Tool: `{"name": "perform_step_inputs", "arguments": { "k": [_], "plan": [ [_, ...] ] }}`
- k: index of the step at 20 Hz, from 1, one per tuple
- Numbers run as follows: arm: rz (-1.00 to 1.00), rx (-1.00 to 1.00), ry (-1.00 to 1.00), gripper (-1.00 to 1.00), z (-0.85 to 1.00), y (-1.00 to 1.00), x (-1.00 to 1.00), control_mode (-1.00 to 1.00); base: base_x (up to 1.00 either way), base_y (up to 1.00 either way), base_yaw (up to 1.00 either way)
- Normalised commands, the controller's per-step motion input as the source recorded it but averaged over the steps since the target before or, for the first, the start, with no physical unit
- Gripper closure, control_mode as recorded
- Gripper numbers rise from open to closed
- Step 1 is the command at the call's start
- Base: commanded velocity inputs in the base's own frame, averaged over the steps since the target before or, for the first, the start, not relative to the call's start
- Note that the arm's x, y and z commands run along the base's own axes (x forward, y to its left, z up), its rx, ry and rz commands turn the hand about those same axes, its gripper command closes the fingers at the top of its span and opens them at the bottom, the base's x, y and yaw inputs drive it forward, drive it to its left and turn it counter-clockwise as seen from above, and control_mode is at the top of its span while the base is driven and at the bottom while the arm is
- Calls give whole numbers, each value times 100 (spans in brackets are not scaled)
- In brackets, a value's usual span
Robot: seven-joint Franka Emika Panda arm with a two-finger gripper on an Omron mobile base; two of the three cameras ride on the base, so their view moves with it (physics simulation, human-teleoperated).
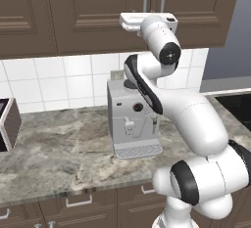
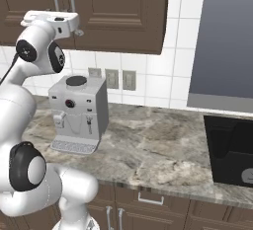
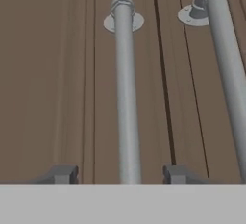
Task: Get the candle and the liquor from the cabinet and move them to the dining counter.
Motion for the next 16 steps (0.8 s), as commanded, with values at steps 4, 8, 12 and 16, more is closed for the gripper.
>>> {"name": "perform_step_inputs", "arguments": {
  "k": [4,8,12,16],
  "plan": [
    [0,0,0,100,0,0,0,-100,0,0,0],
    [0,0,0,100,0,0,0,-100,0,0,0],
    [0,0,0,100,0,1,-11,-100,0,0,0],
    [0,0,0,100,0,13,-45,-100,0,0,0]
  ]
}}
